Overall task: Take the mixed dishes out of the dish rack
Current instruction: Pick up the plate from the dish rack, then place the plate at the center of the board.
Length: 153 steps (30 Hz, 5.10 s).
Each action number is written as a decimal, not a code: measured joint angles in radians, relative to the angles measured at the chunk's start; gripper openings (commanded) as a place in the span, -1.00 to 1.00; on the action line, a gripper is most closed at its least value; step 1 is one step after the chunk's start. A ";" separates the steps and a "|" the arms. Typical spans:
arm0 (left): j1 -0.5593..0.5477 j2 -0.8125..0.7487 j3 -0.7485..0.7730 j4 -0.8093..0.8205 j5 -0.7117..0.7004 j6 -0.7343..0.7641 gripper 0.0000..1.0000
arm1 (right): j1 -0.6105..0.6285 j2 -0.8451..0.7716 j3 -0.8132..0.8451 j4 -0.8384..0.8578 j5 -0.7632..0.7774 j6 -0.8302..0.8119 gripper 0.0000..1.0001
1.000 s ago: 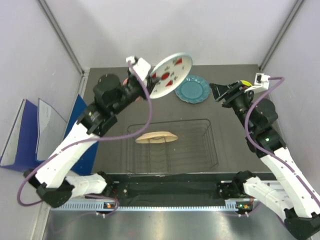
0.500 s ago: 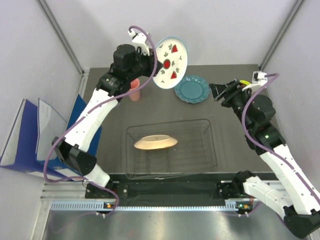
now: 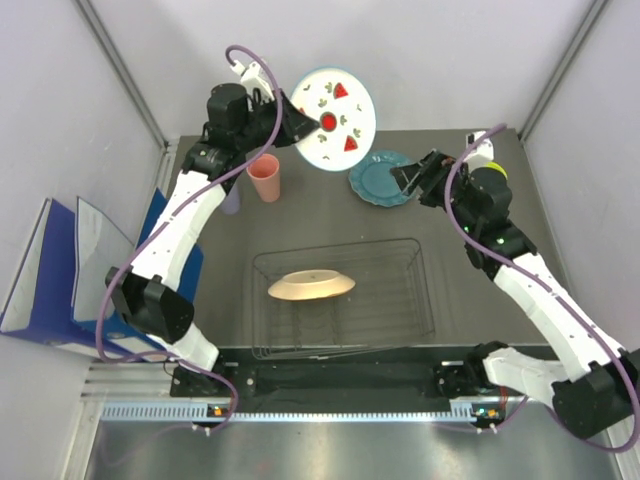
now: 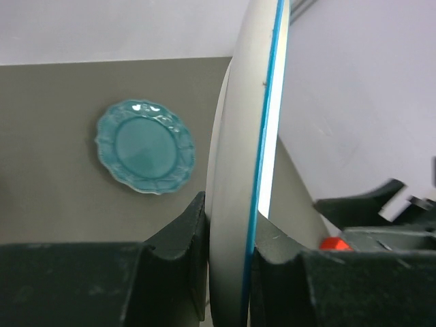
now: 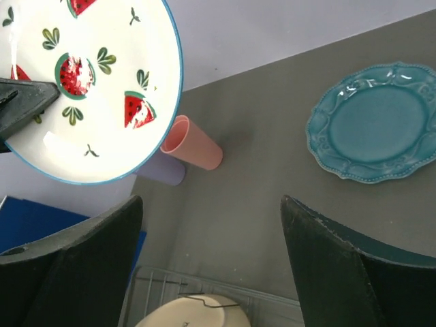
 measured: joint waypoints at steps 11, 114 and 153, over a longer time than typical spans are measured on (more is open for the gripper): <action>0.024 0.022 -0.069 0.138 0.169 -0.179 -1.00 | -0.057 0.100 -0.018 0.265 -0.172 0.101 0.68; 0.204 -0.107 -0.778 0.735 0.023 -0.619 0.98 | -0.474 0.179 -0.450 0.218 -0.018 0.444 -1.00; 0.204 -0.109 -0.825 0.740 0.056 -0.626 0.97 | -0.476 0.285 -0.484 0.151 -0.054 0.405 0.23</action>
